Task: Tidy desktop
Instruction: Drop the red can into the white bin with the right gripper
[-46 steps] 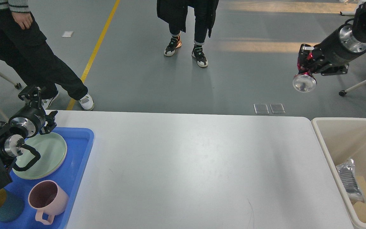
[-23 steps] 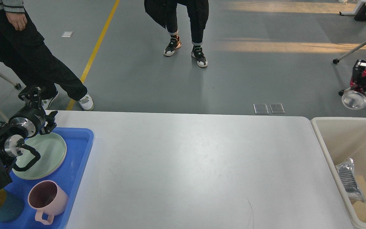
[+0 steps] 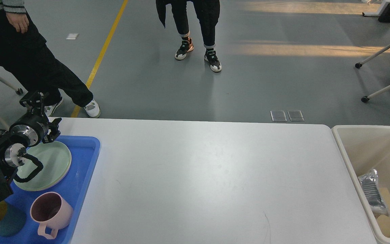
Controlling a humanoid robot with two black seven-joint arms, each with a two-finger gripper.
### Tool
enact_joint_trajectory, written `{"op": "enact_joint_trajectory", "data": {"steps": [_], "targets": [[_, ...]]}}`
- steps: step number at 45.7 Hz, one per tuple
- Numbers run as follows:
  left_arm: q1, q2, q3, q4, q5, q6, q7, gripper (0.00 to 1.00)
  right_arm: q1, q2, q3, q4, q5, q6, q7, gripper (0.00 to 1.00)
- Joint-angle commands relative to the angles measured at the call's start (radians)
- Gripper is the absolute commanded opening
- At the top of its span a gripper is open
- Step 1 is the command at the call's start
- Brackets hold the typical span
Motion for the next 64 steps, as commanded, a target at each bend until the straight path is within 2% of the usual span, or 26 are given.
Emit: {"op": "enact_joint_trajectory", "data": {"steps": [1, 18, 38, 58, 61, 64], "targets": [[0.0, 0.0, 0.0, 0.0, 0.0, -0.001, 0.0, 0.96, -0.046, -0.017, 0.008, -0.004, 0.002, 0.0, 0.001, 0.0], [0.0, 0.0, 0.0, 0.0, 0.0, -0.001, 0.0, 0.96, -0.204, 0.003, 0.094, -0.006, 0.003, 0.0, 0.002, 0.0], [0.0, 0.0, 0.0, 0.0, 0.0, 0.001, 0.0, 0.96, -0.369, 0.084, 0.154, -0.018, 0.003, 0.0, 0.002, 0.0], [0.0, 0.0, 0.0, 0.0, 0.0, -0.001, 0.0, 0.96, -0.394, 0.11, 0.157, -0.03, 0.003, 0.0, 0.002, 0.0], [0.0, 0.0, 0.0, 0.0, 0.0, -0.001, 0.0, 0.96, -0.394, 0.11, 0.156, -0.03, 0.003, 0.0, 0.002, 0.11], [0.0, 0.0, 0.0, 0.0, 0.0, 0.001, 0.0, 0.96, -0.394, 0.109, 0.156, -0.03, 0.003, 0.0, 0.002, 0.27]]}}
